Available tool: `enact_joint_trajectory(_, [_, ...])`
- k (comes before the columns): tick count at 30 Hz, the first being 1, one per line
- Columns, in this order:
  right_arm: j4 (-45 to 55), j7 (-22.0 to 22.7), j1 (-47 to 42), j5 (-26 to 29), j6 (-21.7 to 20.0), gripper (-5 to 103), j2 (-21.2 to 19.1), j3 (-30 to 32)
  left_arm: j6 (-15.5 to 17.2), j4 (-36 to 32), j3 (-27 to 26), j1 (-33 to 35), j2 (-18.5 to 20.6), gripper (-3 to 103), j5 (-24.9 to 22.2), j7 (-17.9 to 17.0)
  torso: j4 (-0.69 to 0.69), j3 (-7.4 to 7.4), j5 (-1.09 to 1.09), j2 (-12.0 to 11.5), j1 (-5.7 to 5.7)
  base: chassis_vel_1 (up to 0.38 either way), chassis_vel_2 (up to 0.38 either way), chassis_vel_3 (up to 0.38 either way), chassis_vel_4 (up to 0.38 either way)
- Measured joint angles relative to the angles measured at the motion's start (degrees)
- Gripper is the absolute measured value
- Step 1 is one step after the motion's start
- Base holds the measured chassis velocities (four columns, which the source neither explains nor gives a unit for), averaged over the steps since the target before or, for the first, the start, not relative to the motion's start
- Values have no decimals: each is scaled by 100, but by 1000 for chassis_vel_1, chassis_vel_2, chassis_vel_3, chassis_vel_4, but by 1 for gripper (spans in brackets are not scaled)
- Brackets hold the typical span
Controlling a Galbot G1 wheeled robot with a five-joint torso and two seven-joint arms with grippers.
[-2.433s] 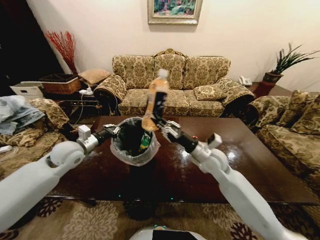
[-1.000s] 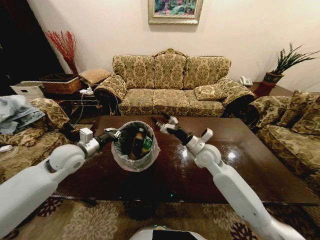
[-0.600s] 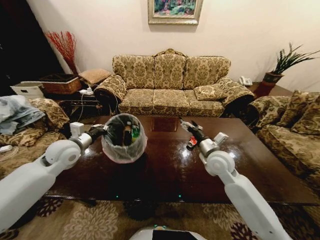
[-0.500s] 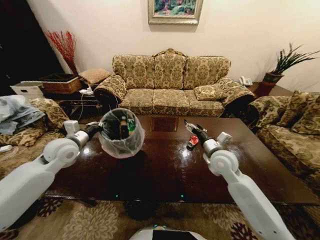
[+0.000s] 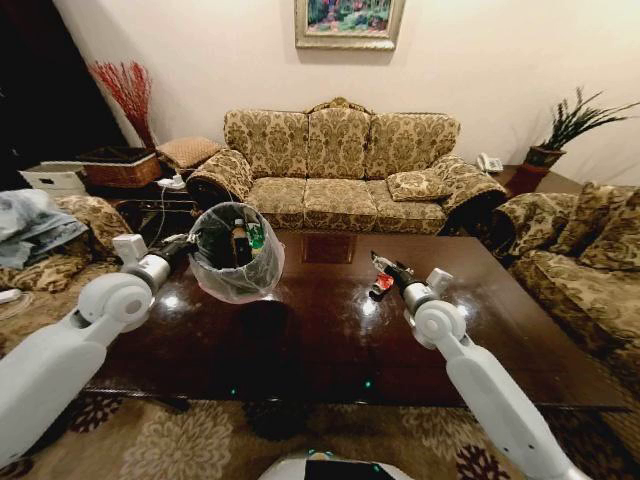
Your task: Move to the front of the table and place the trash on the table into the trash bin.
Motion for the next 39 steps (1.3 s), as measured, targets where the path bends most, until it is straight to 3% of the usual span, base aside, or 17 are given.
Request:
enact_joint_trajectory(3, [-335,-237,3,-157,99,100,52,-43,-3,-58,25,13,-33,3,34,-5,-4,0,13,0,0,-151,-138,137,135])
enact_joint_trajectory(8, [-1014,-802,154,-571,291,100,254,-195,-60,-76,106,50,-72,3,113,-32,-10,0,4,0,0,-103,-93,61,52])
enact_joint_trajectory(10, [-1540,-1334,253,-1391,677,100,437,-291,-188,-88,159,94,-79,3,227,-164,-4,0,2,0,0,-18,-27,23,-3])
enact_joint_trajectory(12, [-1788,-1524,310,-1764,835,100,548,-336,-250,-120,170,137,-79,3,275,-224,2,0,1,0,0,19,27,-5,1])
enact_joint_trajectory(17, [-2089,-1546,433,-1617,587,100,819,-389,-276,-179,231,168,-62,3,351,-239,4,0,3,0,0,52,47,8,-12])
enact_joint_trajectory(21, [-2639,-1786,657,-2107,369,100,905,-410,-334,-158,296,192,-85,3,482,-225,-1,0,7,0,0,0,0,0,0])
enact_joint_trajectory(32, [-3388,-2290,987,-2217,522,102,994,-452,-385,-172,374,223,-189,3,503,-193,0,0,4,0,0,0,0,0,0])
enact_joint_trajectory(35, [-3522,-2396,996,-2396,628,93,1074,-452,-424,-188,379,245,-210,3,503,-152,0,0,4,0,0,0,0,0,0])
enact_joint_trajectory(39, [-3745,-2417,969,-2674,688,72,1174,-478,-439,-157,432,254,-266,3,532,-33,-2,0,4,0,0,0,0,0,0])
